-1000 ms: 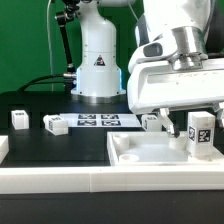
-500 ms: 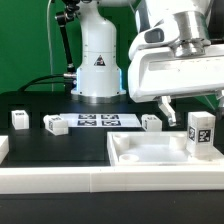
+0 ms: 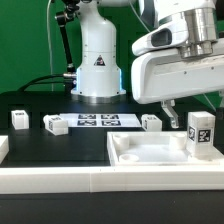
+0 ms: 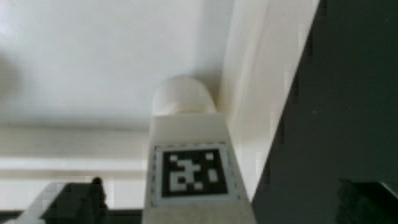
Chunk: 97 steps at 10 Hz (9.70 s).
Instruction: Assemble square table
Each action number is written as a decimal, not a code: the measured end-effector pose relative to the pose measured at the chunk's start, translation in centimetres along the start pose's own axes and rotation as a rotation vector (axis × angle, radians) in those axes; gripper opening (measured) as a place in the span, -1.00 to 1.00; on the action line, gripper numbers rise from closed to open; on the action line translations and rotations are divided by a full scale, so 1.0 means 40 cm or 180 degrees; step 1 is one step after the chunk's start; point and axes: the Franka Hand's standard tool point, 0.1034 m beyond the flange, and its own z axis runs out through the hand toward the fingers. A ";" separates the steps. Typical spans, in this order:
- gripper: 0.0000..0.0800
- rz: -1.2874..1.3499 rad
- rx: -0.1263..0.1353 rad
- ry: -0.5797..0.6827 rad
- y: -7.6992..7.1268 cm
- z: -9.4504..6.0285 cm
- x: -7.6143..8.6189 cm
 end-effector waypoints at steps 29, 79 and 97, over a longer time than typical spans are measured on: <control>-0.24 0.3645 0.0086 -0.0213 0.010 0.004 0.021; 0.62 0.0988 -0.0101 -0.0085 0.002 0.004 0.022; -0.28 0.0583 -0.0147 -0.0039 0.016 0.004 0.015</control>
Offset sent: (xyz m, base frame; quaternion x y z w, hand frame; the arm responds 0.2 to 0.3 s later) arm 0.0000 0.0000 0.0000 0.0000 0.0000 0.0000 1.0000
